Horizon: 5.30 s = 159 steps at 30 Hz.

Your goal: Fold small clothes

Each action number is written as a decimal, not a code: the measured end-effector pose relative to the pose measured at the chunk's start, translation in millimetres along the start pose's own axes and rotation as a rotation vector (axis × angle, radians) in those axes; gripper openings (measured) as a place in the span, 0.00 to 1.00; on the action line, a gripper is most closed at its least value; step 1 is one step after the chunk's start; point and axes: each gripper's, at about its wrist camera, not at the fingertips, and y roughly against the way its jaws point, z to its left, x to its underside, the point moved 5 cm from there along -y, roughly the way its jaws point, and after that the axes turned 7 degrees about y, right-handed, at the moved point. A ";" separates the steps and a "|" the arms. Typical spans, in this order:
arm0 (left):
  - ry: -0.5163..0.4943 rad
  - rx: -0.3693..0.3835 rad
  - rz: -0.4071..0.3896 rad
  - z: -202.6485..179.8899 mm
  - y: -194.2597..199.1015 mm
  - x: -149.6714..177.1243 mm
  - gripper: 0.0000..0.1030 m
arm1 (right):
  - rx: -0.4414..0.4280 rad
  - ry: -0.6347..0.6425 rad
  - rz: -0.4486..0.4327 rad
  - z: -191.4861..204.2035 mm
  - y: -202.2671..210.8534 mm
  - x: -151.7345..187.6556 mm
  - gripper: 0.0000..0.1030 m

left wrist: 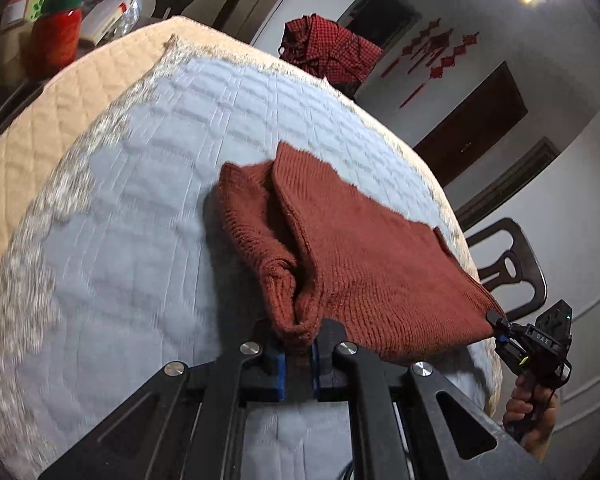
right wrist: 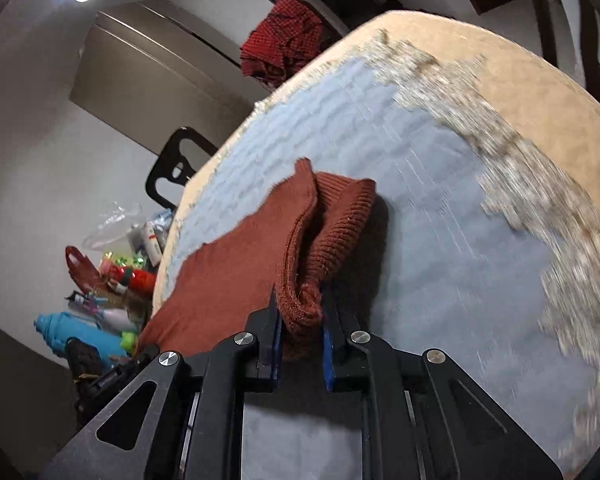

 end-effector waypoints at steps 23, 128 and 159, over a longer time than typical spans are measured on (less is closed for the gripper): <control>-0.145 -0.157 -0.119 1.9 35.8 -11.2 0.25 | 0.204 0.278 -0.104 29.6 10.4 9.6 0.19; 0.073 0.052 -0.008 12.5 -10.5 0.1 0.56 | 0.108 0.629 0.123 122.8 -120.7 29.5 0.16; -0.066 -0.024 -0.056 -24.0 -14.2 -12.1 0.24 | 0.030 0.623 0.152 118.0 -94.3 63.0 0.15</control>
